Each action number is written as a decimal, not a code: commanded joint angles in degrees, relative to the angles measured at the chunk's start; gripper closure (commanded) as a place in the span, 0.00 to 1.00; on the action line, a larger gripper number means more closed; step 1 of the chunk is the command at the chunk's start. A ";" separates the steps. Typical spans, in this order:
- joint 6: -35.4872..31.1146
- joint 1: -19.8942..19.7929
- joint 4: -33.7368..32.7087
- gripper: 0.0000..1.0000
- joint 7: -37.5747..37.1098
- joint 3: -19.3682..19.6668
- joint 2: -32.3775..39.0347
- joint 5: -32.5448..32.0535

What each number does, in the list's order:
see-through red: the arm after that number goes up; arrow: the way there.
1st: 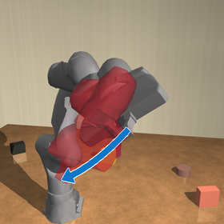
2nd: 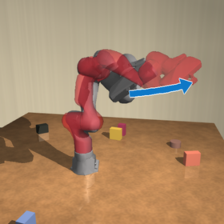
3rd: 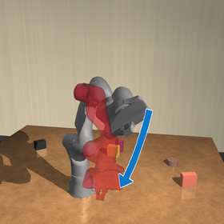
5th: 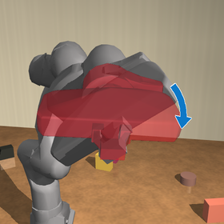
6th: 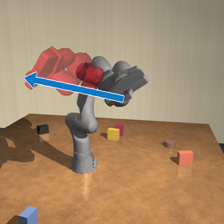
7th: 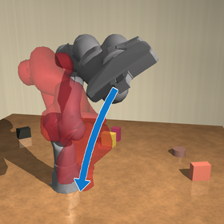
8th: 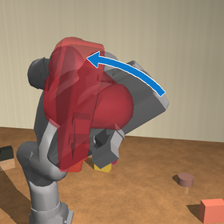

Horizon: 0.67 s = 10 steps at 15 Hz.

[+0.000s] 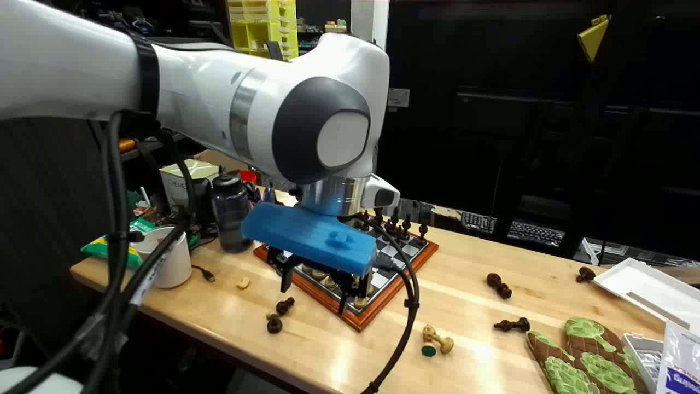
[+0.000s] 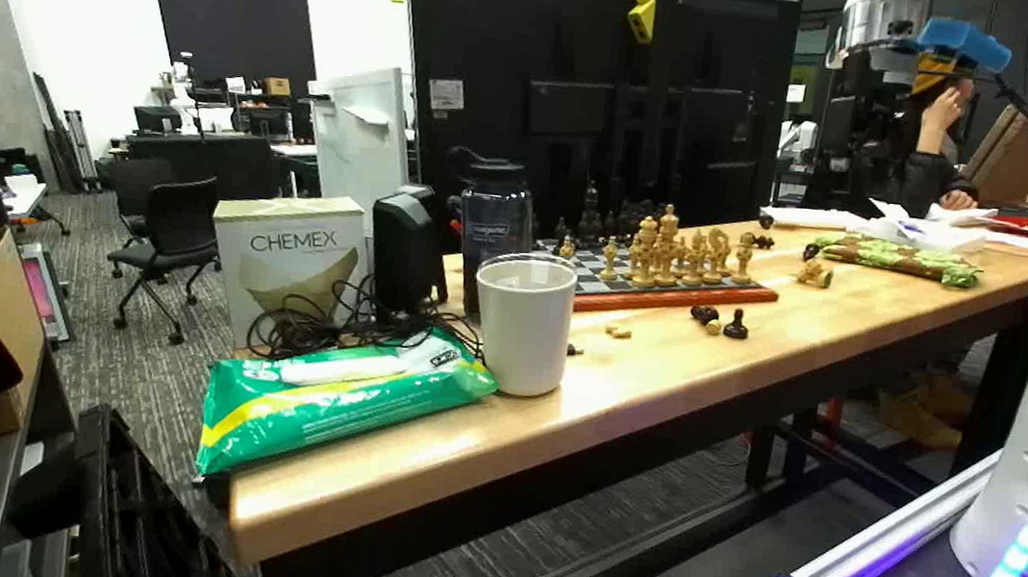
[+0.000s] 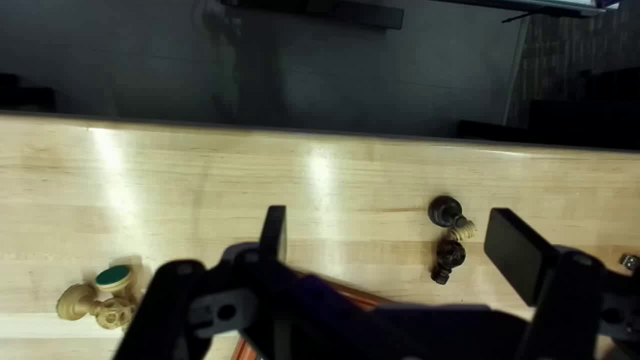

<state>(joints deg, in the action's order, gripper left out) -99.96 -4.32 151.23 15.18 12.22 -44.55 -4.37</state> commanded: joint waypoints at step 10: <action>-3.46 3.49 -4.56 0.00 2.27 -1.27 7.49 1.28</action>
<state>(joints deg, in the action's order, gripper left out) -101.43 -3.15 150.61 15.92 12.09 -43.12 -4.20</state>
